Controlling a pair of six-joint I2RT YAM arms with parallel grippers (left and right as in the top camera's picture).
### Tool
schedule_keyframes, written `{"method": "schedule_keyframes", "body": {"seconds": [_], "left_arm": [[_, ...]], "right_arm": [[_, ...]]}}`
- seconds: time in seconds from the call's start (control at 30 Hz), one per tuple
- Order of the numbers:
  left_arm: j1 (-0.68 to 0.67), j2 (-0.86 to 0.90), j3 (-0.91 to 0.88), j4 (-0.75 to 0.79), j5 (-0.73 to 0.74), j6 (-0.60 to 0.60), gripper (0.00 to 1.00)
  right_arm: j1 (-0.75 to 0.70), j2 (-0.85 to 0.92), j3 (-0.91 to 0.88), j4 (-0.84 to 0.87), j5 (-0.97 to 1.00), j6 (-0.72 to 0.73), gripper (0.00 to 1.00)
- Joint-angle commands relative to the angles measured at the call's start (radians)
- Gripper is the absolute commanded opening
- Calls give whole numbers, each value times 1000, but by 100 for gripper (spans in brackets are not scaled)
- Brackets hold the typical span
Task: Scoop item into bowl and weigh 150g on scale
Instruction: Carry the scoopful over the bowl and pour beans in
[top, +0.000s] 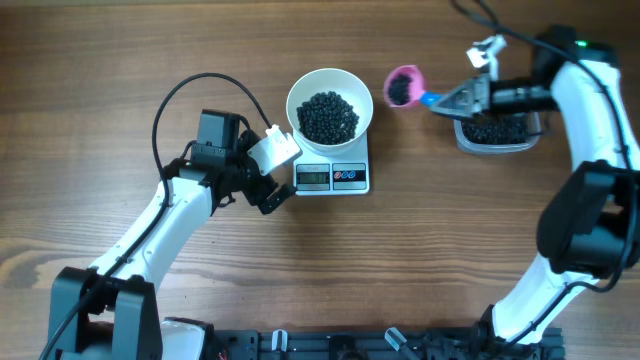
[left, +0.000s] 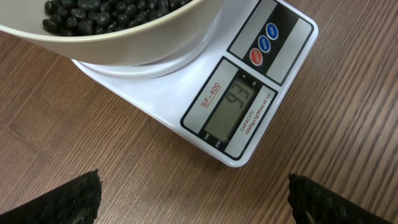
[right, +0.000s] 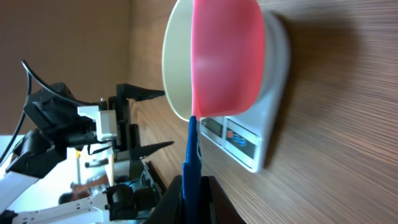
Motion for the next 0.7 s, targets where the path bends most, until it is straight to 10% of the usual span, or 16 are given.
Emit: {"method": "schedule_keyframes", "body": {"seconds": [0.0, 0.67], "left_arm": [[6, 7, -8, 0, 12, 8, 100], [6, 7, -8, 0, 12, 8, 100]], "right_arm": [[91, 12, 76, 50, -39, 111, 4], [547, 12, 219, 100, 923, 319, 4]]}}
